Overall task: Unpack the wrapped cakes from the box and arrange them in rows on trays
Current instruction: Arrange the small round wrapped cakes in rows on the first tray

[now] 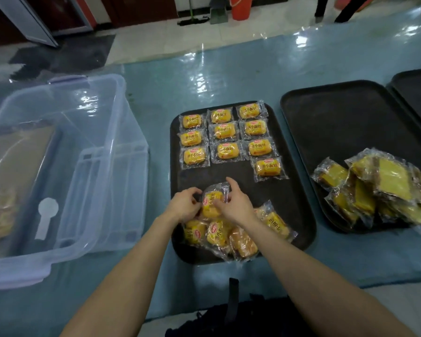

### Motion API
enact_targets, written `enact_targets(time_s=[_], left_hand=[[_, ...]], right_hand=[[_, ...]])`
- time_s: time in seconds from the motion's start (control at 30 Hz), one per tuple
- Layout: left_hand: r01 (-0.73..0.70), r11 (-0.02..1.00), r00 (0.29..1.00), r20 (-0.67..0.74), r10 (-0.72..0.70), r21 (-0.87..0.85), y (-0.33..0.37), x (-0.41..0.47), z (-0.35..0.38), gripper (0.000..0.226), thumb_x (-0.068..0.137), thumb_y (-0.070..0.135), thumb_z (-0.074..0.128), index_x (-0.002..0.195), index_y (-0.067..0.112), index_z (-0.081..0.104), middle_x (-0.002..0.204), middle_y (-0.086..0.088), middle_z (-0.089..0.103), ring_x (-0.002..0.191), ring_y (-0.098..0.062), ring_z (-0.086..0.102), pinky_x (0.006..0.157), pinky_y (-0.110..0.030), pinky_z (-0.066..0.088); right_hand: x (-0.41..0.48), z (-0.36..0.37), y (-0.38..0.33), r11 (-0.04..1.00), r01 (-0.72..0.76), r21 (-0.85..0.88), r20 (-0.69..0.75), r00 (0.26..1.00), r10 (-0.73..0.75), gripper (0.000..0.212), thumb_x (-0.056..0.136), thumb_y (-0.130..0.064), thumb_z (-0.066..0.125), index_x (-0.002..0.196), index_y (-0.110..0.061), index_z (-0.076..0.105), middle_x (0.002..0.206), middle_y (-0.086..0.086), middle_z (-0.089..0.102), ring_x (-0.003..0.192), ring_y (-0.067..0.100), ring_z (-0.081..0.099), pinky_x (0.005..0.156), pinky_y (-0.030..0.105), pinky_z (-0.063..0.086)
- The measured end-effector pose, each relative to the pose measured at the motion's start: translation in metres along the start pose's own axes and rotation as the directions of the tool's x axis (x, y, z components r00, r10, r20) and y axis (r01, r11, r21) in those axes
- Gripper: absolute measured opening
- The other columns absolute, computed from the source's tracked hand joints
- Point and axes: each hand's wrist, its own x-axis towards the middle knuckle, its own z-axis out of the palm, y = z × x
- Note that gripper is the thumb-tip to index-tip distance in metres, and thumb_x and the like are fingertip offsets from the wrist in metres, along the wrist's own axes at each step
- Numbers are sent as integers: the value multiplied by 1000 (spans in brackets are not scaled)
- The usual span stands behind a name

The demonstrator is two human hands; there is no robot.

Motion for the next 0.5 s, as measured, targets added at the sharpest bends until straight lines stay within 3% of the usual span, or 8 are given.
enact_targets(time_s=[0.07,0.13,0.27,0.4,0.5], left_hand=[[-8,1000,999,-46,7,-21,3,3,0,30,103,24,67,133,22,70,109,2,78,97,-15,72,83,-27,53],[-37,998,998,-47,34,-55,9,8,-1,29,104,36,67,129,23,74,115,5,78,97,-9,71,84,-28,57],[-128,991,991,26,129,-36,27,19,-3,69,91,66,74,140,17,70,125,3,71,110,-12,67,91,-27,52],[-122,991,984,139,114,57,41,34,0,117,62,85,80,159,27,47,135,3,51,125,-19,54,110,-42,50],[-116,986,993,33,113,118,41,47,8,102,73,64,89,158,28,45,141,2,55,128,-20,57,111,-43,51]], right_hand=[[6,-5,2,999,-31,6,-44,999,31,61,100,-27,73,155,-22,46,97,-4,71,90,15,69,77,34,54],[17,-13,3,998,-68,4,-85,994,68,41,99,-23,74,137,-20,58,97,-3,72,87,13,70,71,30,53],[35,-17,5,992,-116,53,-148,981,123,17,89,-20,79,96,-24,64,92,2,76,79,18,75,79,42,65],[39,-27,0,985,-119,127,-301,941,152,14,97,-13,73,94,-22,63,87,0,76,73,11,75,73,35,65],[42,-40,3,979,-147,142,-323,928,186,13,98,-18,75,98,-22,62,93,0,72,79,12,73,69,29,60]])
